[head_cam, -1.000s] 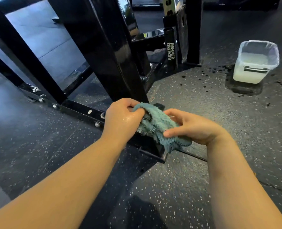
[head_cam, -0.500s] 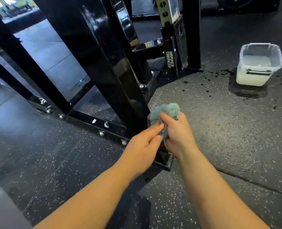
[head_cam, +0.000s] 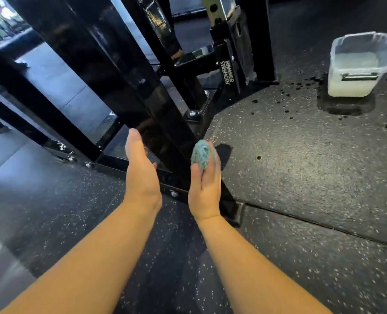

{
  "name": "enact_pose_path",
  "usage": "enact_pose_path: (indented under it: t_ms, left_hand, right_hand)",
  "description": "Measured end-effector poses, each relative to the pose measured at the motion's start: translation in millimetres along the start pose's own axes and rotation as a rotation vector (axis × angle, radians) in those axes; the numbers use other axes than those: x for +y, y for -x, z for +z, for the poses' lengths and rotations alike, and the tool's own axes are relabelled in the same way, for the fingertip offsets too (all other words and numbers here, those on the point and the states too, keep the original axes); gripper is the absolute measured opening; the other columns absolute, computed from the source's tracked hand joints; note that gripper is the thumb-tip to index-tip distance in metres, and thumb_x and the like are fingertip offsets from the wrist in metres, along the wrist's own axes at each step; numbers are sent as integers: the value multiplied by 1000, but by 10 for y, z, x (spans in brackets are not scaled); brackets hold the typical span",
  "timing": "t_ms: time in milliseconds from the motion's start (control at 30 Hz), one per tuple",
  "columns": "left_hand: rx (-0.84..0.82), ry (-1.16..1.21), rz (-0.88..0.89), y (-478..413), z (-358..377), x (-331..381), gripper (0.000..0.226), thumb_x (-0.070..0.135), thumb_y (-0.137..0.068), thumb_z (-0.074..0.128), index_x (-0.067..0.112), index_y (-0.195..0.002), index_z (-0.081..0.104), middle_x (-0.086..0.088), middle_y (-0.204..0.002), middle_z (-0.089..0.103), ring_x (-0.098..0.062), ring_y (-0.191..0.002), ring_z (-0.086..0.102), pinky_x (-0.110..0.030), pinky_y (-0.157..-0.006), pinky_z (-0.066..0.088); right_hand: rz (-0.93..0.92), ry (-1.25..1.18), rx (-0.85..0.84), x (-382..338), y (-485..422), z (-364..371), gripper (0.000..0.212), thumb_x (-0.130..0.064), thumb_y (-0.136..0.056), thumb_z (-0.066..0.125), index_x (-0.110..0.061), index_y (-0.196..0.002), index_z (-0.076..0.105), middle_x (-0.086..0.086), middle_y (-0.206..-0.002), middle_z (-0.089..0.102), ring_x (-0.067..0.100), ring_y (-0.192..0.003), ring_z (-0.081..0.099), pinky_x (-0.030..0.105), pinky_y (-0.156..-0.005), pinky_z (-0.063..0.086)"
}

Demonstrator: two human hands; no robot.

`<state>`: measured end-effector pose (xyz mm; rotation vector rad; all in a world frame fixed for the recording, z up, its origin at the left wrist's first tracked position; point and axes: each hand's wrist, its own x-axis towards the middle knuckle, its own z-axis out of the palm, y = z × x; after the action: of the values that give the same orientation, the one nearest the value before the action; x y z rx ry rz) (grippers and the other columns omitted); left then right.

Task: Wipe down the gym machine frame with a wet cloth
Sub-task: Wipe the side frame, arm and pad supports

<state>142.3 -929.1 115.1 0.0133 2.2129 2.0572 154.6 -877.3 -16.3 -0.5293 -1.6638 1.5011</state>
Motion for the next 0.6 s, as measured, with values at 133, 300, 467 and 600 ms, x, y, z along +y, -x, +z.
enact_pose_path:
  t_ms: [133, 300, 467, 600]
  left_hand:
    - [-75, -27, -199, 67, 53, -76, 41, 56, -98, 24, 35, -119, 52, 8, -127, 57, -11, -121, 49, -38, -109, 34]
    - [-96, -52, -264, -37, -23, -134, 38, 57, -96, 26, 36, -120, 47, 1, -134, 53, -12, -121, 47, -40, -105, 39]
    - [-119, -6, -263, -108, -51, -164, 51, 61, -95, 23, 34, -127, 52, 2, -124, 61, -16, -117, 54, -40, -99, 42]
    - [-111, 17, -273, -203, -92, -196, 55, 64, -94, 23, 32, -122, 58, -1, -114, 68, -18, -109, 61, -38, -88, 48]
  right_hand:
    - [713, 162, -43, 765, 224, -303, 48, -27, -104, 29, -10, -148, 25, 10, -156, 21, 28, -144, 16, 44, -117, 11]
    - [880, -41, 137, 774, 239, -333, 52, -31, -104, 24, -8, -150, 18, 6, -158, 15, 21, -145, 13, 35, -118, 13]
    - [685, -335, 259, -229, -150, -59, 24, -33, -101, 37, -33, -87, 57, -19, -91, 57, 5, -95, 56, 23, -82, 42]
    - [332, -214, 181, -339, -196, 83, 34, -32, -101, 39, -30, -134, 50, -25, -120, 47, -10, -110, 45, 11, -94, 37]
